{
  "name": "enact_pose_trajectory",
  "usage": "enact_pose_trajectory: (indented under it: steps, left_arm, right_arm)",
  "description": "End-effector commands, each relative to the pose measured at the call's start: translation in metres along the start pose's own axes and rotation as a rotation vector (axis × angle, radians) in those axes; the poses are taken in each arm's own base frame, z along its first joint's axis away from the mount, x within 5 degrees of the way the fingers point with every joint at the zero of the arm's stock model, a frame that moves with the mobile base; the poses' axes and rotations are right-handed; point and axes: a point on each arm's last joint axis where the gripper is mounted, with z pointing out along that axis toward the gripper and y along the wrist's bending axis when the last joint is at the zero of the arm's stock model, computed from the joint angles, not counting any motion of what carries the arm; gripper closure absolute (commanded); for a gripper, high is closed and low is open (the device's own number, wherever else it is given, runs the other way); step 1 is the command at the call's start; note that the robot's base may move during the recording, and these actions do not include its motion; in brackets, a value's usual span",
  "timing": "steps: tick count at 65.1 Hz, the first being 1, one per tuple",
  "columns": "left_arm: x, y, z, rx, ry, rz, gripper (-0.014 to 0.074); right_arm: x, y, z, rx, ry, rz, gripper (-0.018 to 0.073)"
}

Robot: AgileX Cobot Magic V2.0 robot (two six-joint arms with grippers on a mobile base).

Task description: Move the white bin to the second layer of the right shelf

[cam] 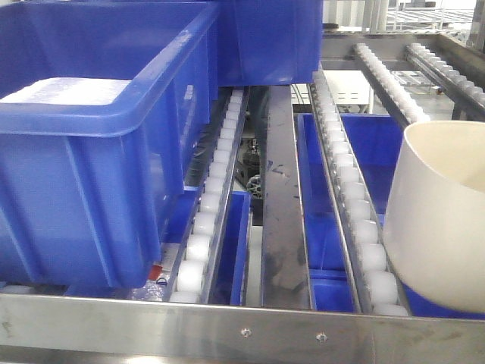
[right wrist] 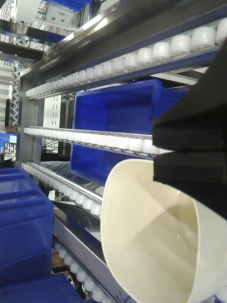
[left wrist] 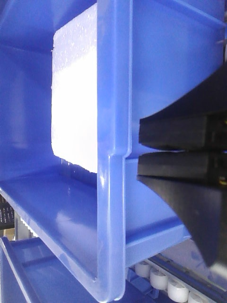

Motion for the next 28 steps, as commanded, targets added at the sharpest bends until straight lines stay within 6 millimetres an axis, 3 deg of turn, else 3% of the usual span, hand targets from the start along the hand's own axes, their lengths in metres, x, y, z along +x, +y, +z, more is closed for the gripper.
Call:
enact_pose_trajectory:
  steps: [1,28]
  left_arm:
    - [0.0038,-0.0004,0.0006,0.005,-0.064,-0.003,0.0512]
    - [0.0038,-0.0004,0.0006,0.005,-0.064,-0.003,0.0512]
  right_arm:
    - [-0.015,-0.0006,-0.003,0.008,-0.129,-0.005,0.0503]
    - [-0.015,-0.0006,-0.003,0.008,-0.129,-0.005,0.0503]
